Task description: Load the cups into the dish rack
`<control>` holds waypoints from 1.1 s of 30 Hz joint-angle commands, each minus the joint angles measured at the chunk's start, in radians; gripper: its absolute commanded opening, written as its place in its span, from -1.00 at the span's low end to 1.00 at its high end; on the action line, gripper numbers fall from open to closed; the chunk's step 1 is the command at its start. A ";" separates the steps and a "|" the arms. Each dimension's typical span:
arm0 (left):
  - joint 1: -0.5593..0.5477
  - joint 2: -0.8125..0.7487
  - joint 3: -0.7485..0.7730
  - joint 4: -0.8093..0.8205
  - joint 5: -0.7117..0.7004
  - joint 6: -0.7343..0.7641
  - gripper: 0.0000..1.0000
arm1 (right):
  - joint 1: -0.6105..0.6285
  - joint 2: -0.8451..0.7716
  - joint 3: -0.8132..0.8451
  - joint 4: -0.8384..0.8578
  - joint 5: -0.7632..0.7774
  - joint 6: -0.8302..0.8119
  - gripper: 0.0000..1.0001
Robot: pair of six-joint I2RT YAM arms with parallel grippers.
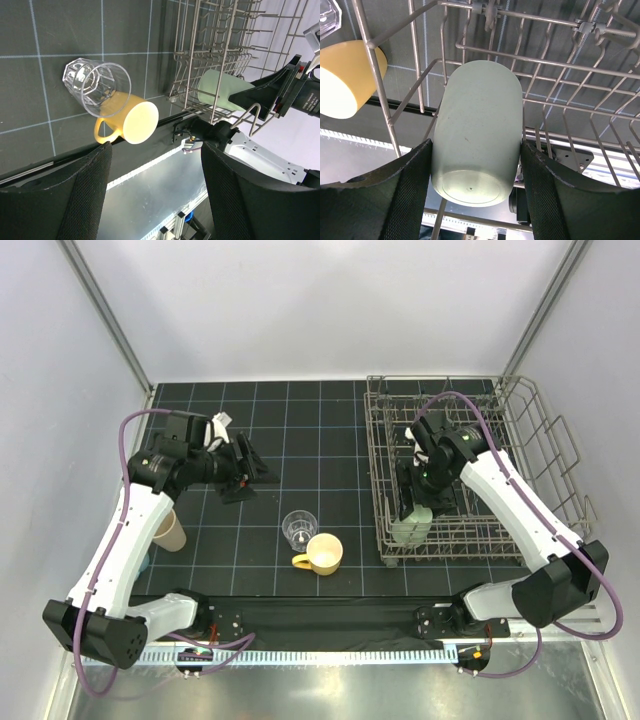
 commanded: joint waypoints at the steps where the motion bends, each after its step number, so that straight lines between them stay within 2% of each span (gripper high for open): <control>1: 0.009 0.007 0.012 -0.012 0.013 0.026 0.40 | -0.002 0.010 0.002 -0.138 0.025 0.002 -0.92; 11: 0.011 0.012 0.014 -0.019 0.017 0.029 0.40 | -0.001 -0.002 -0.023 -0.136 0.040 0.016 -0.92; 33: 0.011 0.036 0.021 -0.009 0.020 0.034 0.40 | 0.007 0.079 -0.004 -0.136 0.074 0.015 -0.92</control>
